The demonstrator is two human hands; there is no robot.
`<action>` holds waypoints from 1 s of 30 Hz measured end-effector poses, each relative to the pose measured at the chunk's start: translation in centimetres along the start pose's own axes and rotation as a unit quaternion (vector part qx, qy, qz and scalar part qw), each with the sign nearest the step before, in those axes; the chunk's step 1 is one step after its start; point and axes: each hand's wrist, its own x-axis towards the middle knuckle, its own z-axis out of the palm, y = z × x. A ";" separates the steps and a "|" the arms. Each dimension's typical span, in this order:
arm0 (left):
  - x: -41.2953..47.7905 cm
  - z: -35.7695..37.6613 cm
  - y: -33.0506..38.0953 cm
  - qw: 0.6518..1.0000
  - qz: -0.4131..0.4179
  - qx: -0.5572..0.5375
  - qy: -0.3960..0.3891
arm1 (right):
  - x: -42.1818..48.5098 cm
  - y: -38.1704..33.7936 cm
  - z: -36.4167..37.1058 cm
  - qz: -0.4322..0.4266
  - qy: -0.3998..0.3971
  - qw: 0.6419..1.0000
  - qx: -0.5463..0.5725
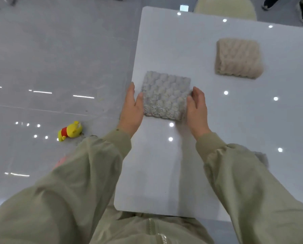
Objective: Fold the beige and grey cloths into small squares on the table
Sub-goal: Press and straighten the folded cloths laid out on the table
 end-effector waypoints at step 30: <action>4.6 0.9 1.8 0.990 0.084 0.076 -0.081 | 4.1 -1.5 2.7 -0.019 0.032 0.999 -0.024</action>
